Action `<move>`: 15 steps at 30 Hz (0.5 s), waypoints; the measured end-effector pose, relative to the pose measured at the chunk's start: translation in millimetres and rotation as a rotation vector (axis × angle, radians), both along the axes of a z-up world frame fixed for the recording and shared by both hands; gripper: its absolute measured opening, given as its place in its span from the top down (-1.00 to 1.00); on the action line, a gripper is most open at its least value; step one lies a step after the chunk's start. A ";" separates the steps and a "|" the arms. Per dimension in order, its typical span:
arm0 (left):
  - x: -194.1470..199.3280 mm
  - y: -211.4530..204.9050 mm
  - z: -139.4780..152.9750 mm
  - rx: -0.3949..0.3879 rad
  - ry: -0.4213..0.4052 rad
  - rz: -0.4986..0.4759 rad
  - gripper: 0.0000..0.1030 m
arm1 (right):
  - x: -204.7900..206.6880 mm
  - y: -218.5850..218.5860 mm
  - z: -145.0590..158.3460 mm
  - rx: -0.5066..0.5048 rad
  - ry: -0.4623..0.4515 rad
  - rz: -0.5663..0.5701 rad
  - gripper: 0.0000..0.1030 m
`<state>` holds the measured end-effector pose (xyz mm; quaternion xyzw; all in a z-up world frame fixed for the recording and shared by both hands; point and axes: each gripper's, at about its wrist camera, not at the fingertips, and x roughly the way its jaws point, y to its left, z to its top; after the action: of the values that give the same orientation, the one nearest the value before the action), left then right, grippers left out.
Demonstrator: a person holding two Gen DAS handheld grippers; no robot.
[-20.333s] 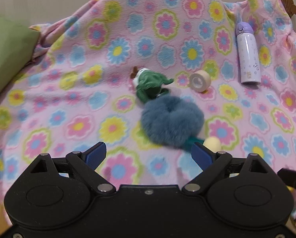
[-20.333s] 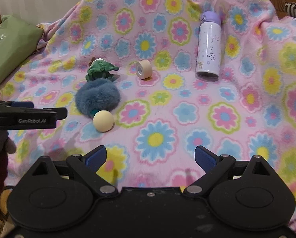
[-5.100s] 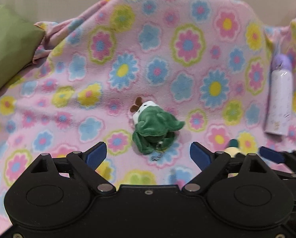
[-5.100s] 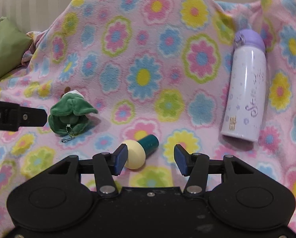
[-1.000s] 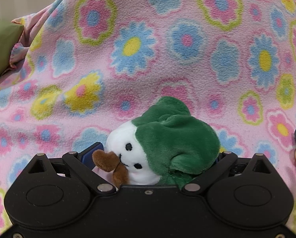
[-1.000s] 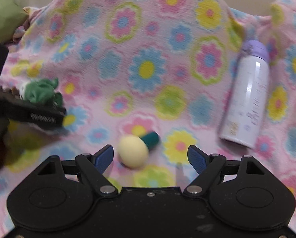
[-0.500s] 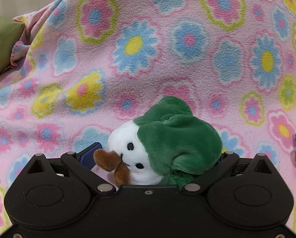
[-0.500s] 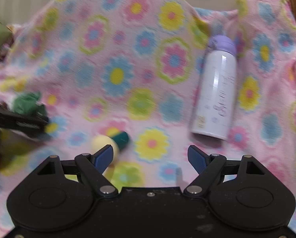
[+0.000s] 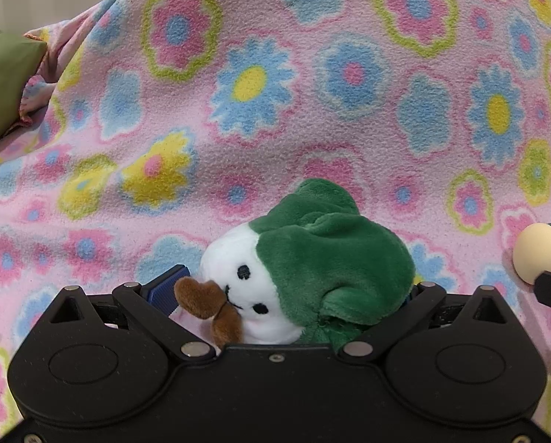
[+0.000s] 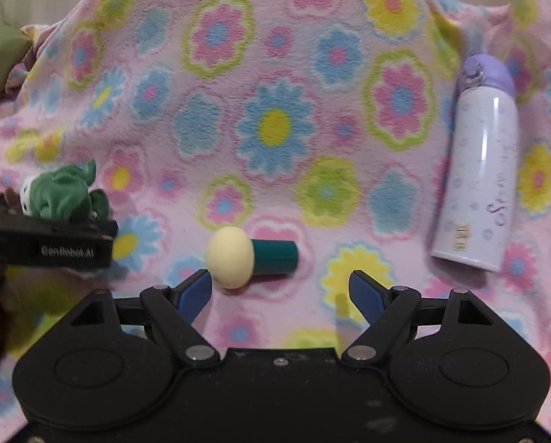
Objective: Organize soft objects
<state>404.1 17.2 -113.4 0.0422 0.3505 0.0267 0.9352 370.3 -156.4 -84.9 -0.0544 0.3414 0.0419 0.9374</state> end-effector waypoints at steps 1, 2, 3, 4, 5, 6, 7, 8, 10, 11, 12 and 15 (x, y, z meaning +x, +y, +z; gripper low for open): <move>-0.1 0.1 0.0 0.000 0.000 0.000 -0.95 | 1.7 -1.5 0.2 0.024 0.000 -0.004 -0.58; 0.0 0.0 -0.1 0.000 0.000 0.000 -0.95 | 2.0 -2.7 0.4 0.047 -0.001 -0.007 -0.58; -0.1 0.1 -0.1 0.000 -0.001 0.000 -0.95 | 3.1 -3.0 0.5 0.067 -0.002 -0.010 -0.58; -0.1 0.2 -0.1 0.000 -0.001 0.000 -0.95 | 4.5 -2.6 0.4 0.080 -0.005 -0.015 -0.58; -0.1 0.2 -0.2 0.000 -0.001 0.000 -0.95 | 8.3 -1.2 -0.4 0.081 -0.005 -0.021 -0.58; -0.2 0.2 -0.2 0.000 -0.001 0.000 -0.95 | 9.6 -0.5 -1.1 0.077 -0.002 -0.030 -0.56; -0.2 0.3 -0.2 0.000 -0.001 0.000 -0.95 | 12.7 0.4 -2.8 0.077 -0.001 -0.036 -0.56; -0.3 0.3 -0.3 0.000 -0.001 0.000 -0.95 | 15.2 0.1 -4.7 0.082 0.000 -0.036 -0.53; -0.2 0.3 -0.2 0.000 -0.001 0.000 -0.95 | 18.3 -1.0 -7.2 0.100 0.003 -0.034 -0.38; -0.1 0.3 -0.2 0.000 -0.001 0.000 -0.95 | 19.3 -1.9 -8.1 0.105 -0.001 -0.034 -0.32; -0.1 0.5 -0.2 0.000 -0.002 0.000 -0.95 | 19.9 -2.3 -9.0 0.114 0.002 -0.029 -0.20; 0.7 0.0 -0.5 0.000 -0.002 0.000 -0.95 | 18.7 -3.0 -10.9 0.132 0.000 -0.012 -0.13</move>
<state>404.8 17.2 -113.9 0.0421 0.3497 0.0267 0.9355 389.0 -159.4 -95.8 0.0095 0.3380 0.0589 0.9392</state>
